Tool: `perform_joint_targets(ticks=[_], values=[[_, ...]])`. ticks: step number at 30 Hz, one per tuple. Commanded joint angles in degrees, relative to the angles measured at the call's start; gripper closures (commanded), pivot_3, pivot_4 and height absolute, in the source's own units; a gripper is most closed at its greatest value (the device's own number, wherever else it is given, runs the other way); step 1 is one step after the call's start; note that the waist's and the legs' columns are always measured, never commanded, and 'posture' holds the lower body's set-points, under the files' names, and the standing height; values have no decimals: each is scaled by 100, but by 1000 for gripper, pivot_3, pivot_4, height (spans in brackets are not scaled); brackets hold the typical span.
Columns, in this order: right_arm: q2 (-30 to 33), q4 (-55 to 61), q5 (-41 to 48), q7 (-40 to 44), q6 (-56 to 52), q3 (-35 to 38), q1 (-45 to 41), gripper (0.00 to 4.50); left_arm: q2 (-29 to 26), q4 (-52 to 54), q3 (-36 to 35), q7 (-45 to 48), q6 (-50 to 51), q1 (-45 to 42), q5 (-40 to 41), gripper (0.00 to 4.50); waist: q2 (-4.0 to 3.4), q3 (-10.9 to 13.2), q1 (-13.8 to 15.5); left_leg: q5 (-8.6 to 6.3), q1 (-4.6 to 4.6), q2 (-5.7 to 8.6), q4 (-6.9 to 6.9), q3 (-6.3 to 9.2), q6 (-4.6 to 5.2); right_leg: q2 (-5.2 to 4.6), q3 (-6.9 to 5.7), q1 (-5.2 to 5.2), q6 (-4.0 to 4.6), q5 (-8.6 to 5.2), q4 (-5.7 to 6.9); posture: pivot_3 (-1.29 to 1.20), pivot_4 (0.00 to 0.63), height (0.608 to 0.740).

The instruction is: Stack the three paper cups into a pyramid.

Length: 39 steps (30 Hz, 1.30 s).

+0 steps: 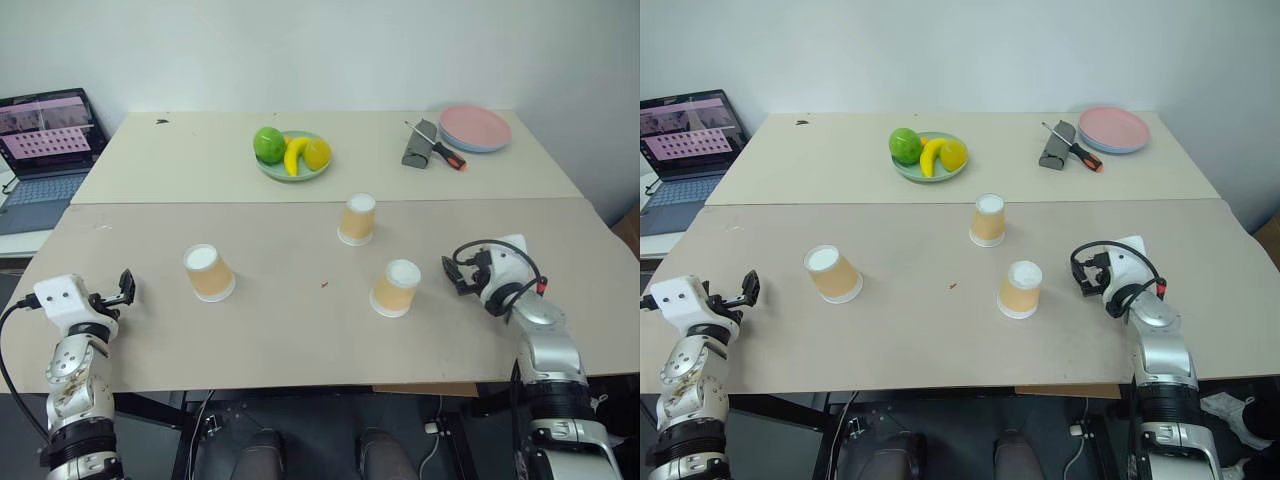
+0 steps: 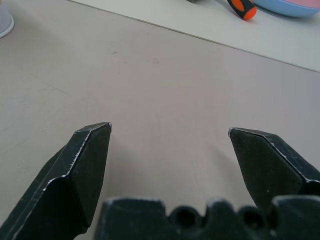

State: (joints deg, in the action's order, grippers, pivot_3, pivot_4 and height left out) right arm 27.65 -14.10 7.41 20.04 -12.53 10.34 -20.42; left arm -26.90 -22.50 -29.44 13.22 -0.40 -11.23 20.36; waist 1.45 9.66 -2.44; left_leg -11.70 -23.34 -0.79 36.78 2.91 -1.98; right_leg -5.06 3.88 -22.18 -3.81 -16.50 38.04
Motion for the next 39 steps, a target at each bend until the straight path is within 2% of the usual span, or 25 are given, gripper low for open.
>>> perform_joint_targets(ticks=[1, 5, 9, 14, 16, 18, 20, 22, 24, 28, 34, 36, 39], values=[[29, 14, -44, -40, 188, 49, -180, 86, -154, 56, -1, 159, 40, -189, 58, 0, 0, 0, 0, 0, 0, 0, 0, 0, 0, 0, 0, 0, 0, 0, 0, 0, 150, 740], [33, -211, -111, -13, 238, -36, -301, 86, -373, 574, 78, 1068, 443, -356, 590, 0, 0, 0, -3, 1, 1, 1, 0, 1, -1, 1, -1, 0, 0, 0, 2, 0, 150, 740], [100, -405, -160, 140, 315, -109, -375, 86, -717, 1795, 388, 2031, 788, -87, 973, 0, 2, 1, -4, 0, -12, 0, 0, 0, -1, 0, -1, -6, 0, 0, -5, 0, 150, 740], [204, -702, -224, 249, 417, -89, -536, 86, -1257, 3227, 126, 2317, 1917, -447, 2234, 0, 2, 2, -8, 0, -7, -3, 0, -1, -1, 0, 0, -5, 0, 0, 0, 0, 150, 740], [232, -776, -231, 276, 454, -80, -572, 86, -1408, 3877, 208, 2369, 2407, -497, 2803, 0, 2, 2, -11, 0, -3, -3, 0, 0, -1, 2, 0, -2, 0, 0, 0, 0, 150, 740], [280, -843, -240, 288, 474, -68, -599, 86, -1640, 4640, 557, 2696, 2874, -150, 3168, 0, 2, 2, -17, 0, -5, -3, 0, -1, 0, 0, 1, -1, 0, 0, -3, 0, 150, 740], [342, -884, -236, 304, 489, -38, -605, 86, -1901, 5237, 949, 3195, 3011, 412, 3082, 0, -5, 0, -50, -2, -6, -2, -1, -7, 3, 0, 8, -3, 0, 0, -7, 0, 150, 740], [431, -871, -193, 368, 499, 21, -564, 86, -2114, 5319, 1129, 3592, 3125, 838, 3025, 0, -18, 4, -66, -3, -1, -2, -4, -13, 4, 0, 15, -2, 0, -1, -8, 0, 150, 740], [640, -847, 96, 860, 410, 152, -480, 86, -2282, 5064, 1242, 3931, 2989, 936, 2750, 0, -20, 7, -67, -3, -1, -11, -5, -10, 4, 12, 14, -6, 1, -1, -3, 0, 150, 740], [1356, -848, 656, 2209, 140, 357, -162, 86, -2350, 4722, 1357, 4211, 2764, 656, 2424, 0, -23, 9, 10, 0, 15, -13, -4, -9, 2, 21, 11, 14, 5, 0, -9, 0, 150, 740], [2837, 136, 1711, 4884, -994, 477, 1372, 86, -2315, 4403, 1621, 4396, 2587, 358, 1967, 0, -26, 11, 77, -13, -15, -13, -3, -7, 23, 19, 9, 7, 2, -2, -43, 0, 150, 740], [3036, 505, 1853, 5103, -1197, 441, 1514, 86, -2291, 4373, 1699, 4467, 2575, 333, 1896, 0, -28, 12, 4, -13, -13, -15, -2, -9, 23, 19, 12, 4, 2, -2, -39, 0, 150, 740], [2951, 1064, 1858, 4937, -1367, 215, 1258, 86, -2267, 4391, 1775, 4525, 2555, 309, 1846, 0, -26, 13, -129, -13, 18, -19, 0, -9, 22, 32, 25, 26, 12, 7, -31, 0, 150, 740]])
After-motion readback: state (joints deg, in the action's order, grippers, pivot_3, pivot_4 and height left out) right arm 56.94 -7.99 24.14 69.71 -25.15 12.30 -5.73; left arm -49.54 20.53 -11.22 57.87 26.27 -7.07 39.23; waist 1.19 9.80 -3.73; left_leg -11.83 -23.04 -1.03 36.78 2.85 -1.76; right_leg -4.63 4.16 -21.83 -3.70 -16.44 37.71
